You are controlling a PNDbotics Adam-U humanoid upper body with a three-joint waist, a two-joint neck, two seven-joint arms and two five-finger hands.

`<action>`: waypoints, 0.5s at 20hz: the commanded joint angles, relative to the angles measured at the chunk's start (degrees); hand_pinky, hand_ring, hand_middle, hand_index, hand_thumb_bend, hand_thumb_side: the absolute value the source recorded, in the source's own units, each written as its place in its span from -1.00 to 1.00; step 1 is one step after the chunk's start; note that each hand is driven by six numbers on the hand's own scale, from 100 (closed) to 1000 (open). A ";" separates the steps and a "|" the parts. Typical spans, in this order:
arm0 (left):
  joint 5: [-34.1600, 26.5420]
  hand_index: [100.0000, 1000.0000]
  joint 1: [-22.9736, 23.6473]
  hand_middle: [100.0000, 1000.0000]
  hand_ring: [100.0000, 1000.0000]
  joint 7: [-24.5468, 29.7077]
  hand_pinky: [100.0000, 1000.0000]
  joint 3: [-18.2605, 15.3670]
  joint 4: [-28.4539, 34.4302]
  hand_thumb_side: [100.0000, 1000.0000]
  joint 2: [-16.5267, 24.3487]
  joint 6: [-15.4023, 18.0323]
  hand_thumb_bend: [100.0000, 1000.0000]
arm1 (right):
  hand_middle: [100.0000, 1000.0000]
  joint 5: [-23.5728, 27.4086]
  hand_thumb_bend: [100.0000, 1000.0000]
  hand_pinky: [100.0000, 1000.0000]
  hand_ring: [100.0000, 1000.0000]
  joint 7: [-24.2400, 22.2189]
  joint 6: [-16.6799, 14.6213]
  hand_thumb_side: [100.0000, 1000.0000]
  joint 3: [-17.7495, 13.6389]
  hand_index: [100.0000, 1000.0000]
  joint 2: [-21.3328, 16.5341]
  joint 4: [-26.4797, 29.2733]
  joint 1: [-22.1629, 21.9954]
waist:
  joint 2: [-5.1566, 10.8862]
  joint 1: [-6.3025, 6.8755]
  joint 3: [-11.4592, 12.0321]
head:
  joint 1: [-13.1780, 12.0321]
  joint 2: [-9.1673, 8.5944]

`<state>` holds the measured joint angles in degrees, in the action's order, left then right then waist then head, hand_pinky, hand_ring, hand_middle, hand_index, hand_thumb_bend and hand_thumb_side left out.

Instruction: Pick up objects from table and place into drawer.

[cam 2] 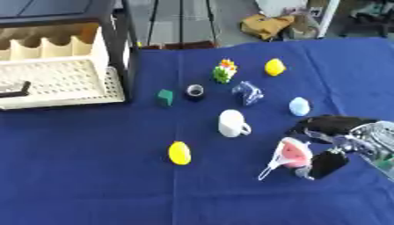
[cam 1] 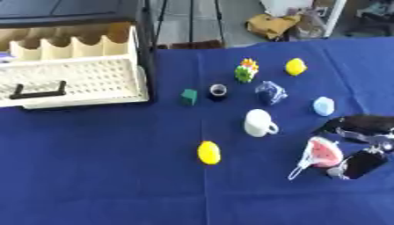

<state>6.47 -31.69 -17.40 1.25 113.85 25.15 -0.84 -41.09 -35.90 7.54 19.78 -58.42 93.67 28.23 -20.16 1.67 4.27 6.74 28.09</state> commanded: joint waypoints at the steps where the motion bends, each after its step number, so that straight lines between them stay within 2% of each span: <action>1: 0.39 0.79 -0.61 0.61 0.56 0.32 0.17 -0.02 0.74 1.00 0.49 0.02 -1.00 | 0.60 -1.75 -0.25 0.36 0.75 1.66 0.27 0.03 0.12 0.92 -0.61 -1.20 0.56 | 0.88 -0.12 0.15 | 0.36 -0.56; 4: 0.42 0.78 -0.60 0.61 0.56 0.40 0.17 0.02 0.74 1.00 0.39 0.00 -1.00 | 0.56 -2.64 -0.30 0.34 0.74 2.74 0.27 0.01 0.60 0.89 -0.13 -2.48 0.61 | 0.82 -0.09 0.28 | 0.61 -0.62; 10: 0.42 0.78 -0.39 0.61 0.56 0.67 0.17 0.06 0.74 1.00 0.32 -0.06 -1.00 | 0.41 -2.09 -0.62 0.29 0.68 3.95 0.05 -0.07 0.67 0.76 -0.16 -2.53 0.42 | 0.79 -0.07 0.23 | 0.70 -0.47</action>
<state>6.65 -31.68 -16.93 1.28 113.85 24.70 -0.91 -42.81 -32.17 7.57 20.20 -57.25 91.77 28.72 -20.17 1.64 4.55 7.21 28.07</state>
